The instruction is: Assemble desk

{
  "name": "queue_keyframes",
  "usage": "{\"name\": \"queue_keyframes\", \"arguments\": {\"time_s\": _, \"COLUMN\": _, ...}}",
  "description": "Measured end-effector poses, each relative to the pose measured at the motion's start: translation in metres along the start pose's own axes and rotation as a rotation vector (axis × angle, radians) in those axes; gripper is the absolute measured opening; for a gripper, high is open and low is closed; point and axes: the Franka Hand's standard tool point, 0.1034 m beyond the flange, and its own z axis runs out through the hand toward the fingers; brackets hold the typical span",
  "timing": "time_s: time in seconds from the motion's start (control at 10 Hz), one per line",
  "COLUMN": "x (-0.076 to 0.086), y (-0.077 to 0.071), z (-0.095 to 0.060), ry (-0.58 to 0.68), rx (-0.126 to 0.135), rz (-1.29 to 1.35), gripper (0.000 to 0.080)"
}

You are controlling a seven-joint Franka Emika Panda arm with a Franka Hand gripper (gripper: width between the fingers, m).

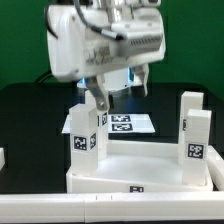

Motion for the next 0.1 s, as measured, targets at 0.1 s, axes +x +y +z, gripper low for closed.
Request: {"name": "queue_keyframes", "arguments": {"time_s": 0.1, "x": 0.0007, "y": 0.0002, "z": 0.0016, "ry": 0.003, "rx": -0.001, "rz": -0.001, "gripper": 0.0648}}
